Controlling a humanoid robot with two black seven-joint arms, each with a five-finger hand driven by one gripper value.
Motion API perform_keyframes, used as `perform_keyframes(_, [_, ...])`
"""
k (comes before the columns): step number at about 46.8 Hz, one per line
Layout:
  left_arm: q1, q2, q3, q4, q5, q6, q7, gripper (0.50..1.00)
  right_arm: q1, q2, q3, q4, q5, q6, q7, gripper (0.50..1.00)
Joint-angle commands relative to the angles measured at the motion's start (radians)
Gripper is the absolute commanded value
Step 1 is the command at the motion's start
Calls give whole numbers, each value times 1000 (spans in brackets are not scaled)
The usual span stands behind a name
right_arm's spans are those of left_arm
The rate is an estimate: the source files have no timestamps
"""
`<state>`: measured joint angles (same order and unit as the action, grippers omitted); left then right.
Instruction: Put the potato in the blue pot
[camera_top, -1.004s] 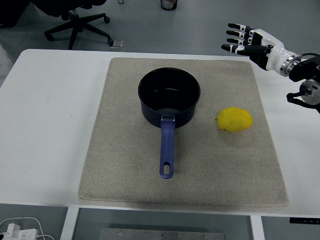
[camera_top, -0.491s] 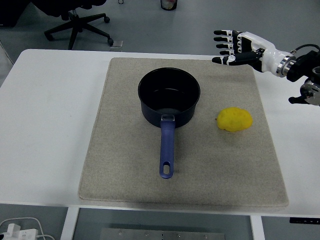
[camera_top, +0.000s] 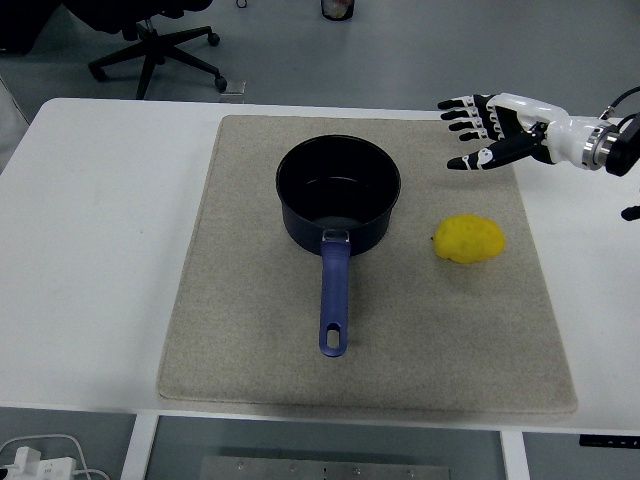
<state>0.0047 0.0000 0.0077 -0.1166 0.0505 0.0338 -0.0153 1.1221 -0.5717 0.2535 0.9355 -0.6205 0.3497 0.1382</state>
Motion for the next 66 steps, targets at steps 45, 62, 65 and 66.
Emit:
perform_keyframes(45, [0,0,0,0,0,0,0,996,-19,-106,-123,183,-470,-31,87,930])
perform_keyframes(62, [0,0,0,0,0,0,0,996,-45,-99,-171,181,-522,-117,95,930])
perform_keyframes(65, [0,0,0,0,0,0,0,996,-47,-99,-171,181,-524,-126,97,930])
perform_keyframes(66, [0,0,0,0,0,0,0,996,-47,-99,-174,181,-524,-130,97,930])
